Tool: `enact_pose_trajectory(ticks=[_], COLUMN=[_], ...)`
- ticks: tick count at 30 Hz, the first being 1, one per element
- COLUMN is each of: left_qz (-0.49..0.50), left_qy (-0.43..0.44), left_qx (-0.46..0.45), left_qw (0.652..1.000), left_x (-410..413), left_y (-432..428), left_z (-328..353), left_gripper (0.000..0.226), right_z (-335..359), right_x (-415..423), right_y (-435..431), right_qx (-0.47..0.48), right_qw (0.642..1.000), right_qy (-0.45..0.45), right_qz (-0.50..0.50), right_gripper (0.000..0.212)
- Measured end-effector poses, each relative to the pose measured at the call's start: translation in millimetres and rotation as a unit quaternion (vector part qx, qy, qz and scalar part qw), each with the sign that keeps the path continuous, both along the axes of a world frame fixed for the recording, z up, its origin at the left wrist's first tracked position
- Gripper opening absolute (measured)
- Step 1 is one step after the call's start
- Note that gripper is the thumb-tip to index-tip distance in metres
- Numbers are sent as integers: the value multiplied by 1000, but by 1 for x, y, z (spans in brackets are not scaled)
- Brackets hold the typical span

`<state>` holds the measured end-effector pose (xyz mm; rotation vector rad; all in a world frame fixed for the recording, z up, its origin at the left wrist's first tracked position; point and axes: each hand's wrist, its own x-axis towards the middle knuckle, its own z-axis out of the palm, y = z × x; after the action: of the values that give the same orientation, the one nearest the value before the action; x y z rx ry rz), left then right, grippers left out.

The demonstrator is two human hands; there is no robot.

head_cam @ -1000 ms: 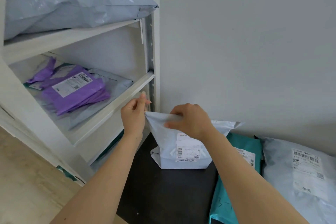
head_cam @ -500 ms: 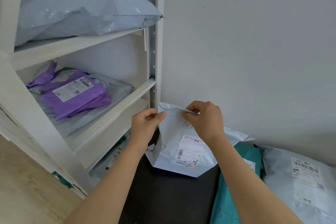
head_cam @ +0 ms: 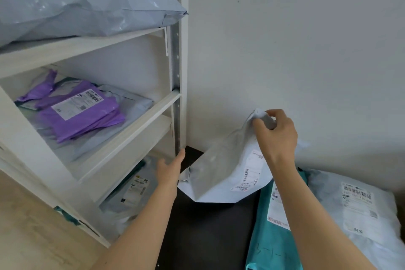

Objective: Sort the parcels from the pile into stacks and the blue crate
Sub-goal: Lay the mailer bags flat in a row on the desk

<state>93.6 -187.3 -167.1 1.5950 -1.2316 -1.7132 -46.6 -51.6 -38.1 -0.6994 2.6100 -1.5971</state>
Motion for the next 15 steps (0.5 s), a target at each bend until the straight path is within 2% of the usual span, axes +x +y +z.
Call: enact_pose_trajectory(ticks=[1,3,6,10,12,15], left_qz=[-5,-43,-72,-118,-143,-263], left_qy=[35,85,133,234,207,93], left_qx=[85,176,209,203,162,118], left_qw=[996,980,966,943,954,953], left_x=[1,2,-2,-7,-8,-4], left_y=[3,7,14,18,15,15], left_z=[-8,-19,-26,-19,-17,-14], left_gripper=[88,83,58,70,75,75], right_z=[0,0,-3,-6,-8,-12], right_x=[-1,-2,0,4,2,-7], right_y=[0,1,1,-1,-2,-3], right_qx=[0,-7,-22,-28,29,69], right_qw=[1000,1000,999,1000,999,994], right_qy=[-3,-9,-12,-7,34,74], right_qz=[-6,-26,-29,2,-2,-41], right_gripper=[24,22,30,46,58,43])
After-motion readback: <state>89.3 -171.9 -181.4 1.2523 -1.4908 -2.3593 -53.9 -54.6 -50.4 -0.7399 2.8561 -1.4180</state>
